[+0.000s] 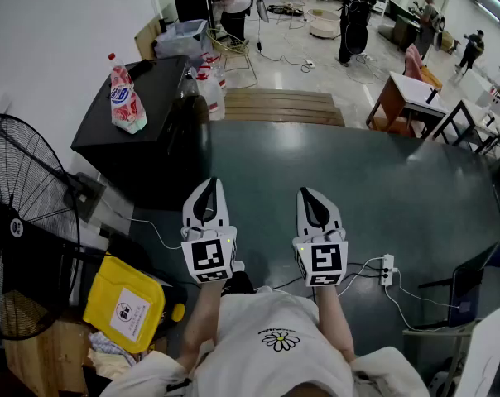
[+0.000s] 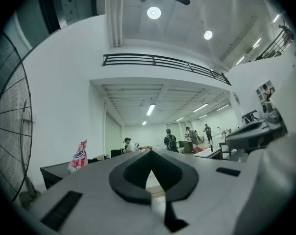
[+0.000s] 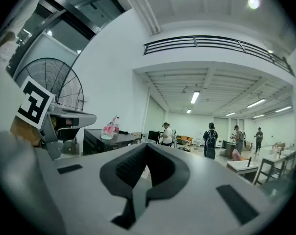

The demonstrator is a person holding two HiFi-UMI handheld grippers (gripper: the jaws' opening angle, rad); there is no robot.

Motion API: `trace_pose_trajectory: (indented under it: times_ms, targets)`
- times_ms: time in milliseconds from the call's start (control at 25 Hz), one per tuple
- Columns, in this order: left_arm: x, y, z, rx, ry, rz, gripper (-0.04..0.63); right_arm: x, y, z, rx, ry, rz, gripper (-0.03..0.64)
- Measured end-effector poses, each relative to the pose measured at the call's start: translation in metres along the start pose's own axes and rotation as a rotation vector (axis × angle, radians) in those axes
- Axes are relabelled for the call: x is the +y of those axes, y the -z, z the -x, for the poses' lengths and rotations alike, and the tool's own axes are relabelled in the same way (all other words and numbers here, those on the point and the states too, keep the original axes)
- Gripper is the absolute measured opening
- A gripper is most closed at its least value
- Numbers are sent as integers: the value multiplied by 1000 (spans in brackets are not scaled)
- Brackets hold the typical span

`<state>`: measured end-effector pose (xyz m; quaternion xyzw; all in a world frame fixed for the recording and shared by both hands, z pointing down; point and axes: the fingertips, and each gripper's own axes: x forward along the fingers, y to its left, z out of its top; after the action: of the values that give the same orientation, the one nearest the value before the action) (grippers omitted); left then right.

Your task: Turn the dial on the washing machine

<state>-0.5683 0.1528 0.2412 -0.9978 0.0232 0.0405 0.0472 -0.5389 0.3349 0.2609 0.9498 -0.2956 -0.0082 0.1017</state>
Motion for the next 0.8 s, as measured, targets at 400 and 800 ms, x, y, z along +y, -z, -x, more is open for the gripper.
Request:
trace_pose_trajectory:
  times_ms: [400,800]
  targets:
    - [-14,1,-10,-1,46,6,-2,-14,6,3,8,38,-11,2]
    - [-1,14,-38,-2,31,20,-2,-28,13,-27,-30,29,-76,2]
